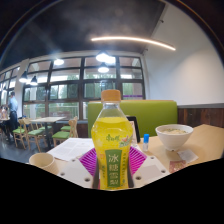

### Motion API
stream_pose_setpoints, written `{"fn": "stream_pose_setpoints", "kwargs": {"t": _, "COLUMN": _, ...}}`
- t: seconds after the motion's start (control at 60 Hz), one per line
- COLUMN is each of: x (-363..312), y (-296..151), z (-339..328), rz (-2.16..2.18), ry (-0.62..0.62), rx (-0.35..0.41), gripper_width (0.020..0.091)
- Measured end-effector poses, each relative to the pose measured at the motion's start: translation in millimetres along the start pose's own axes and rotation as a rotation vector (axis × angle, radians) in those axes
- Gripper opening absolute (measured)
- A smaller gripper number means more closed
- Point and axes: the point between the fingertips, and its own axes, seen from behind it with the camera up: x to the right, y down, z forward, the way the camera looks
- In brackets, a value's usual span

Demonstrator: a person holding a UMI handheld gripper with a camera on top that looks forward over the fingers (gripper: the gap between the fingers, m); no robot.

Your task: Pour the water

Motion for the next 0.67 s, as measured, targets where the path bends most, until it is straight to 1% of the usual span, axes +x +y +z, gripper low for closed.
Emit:
{"fn": "stream_pose_setpoints", "kwargs": {"t": 0.05, "x": -0.5, "y": -1.1, "z": -1.1, "rz": 0.002, "ry": 0.000, "rx": 0.003, "gripper_width": 0.0484}}
{"fn": "stream_pose_setpoints", "kwargs": {"t": 0.067, "x": -0.4, "y": -1.1, "z": -1.6, "rz": 0.003, "ry": 0.001, "rx": 0.003, "gripper_width": 0.0529}}
{"fn": "stream_pose_setpoints", "kwargs": {"t": 0.1, "x": -0.6, "y": -1.0, "z": -2.1, "rz": 0.005, "ry": 0.001, "rx": 0.005, "gripper_width": 0.0585}}
{"fn": "stream_pose_setpoints", "kwargs": {"t": 0.167, "x": -1.7, "y": -1.2, "z": -3.8, "rz": 0.002, "ry": 0.004, "rx": 0.005, "gripper_width": 0.0864}}
{"fn": "stream_pose_setpoints", "kwargs": {"t": 0.2, "x": 0.3, "y": -1.5, "z": -4.1, "rz": 0.004, "ry": 0.011, "rx": 0.006, "gripper_width": 0.0834}}
{"fn": "stream_pose_setpoints", "kwargs": {"t": 0.233, "x": 1.1, "y": -2.2, "z": -4.1, "rz": 0.005, "ry": 0.014, "rx": 0.007, "gripper_width": 0.0824}}
{"fn": "stream_pose_setpoints", "kwargs": {"t": 0.267, "x": 3.8, "y": -2.2, "z": -1.2, "rz": 0.006, "ry": 0.014, "rx": 0.010, "gripper_width": 0.0835}}
{"fn": "stream_pose_setpoints", "kwargs": {"t": 0.667, "x": 2.9, "y": -2.7, "z": -1.1, "rz": 0.007, "ry": 0.014, "rx": 0.009, "gripper_width": 0.0831}}
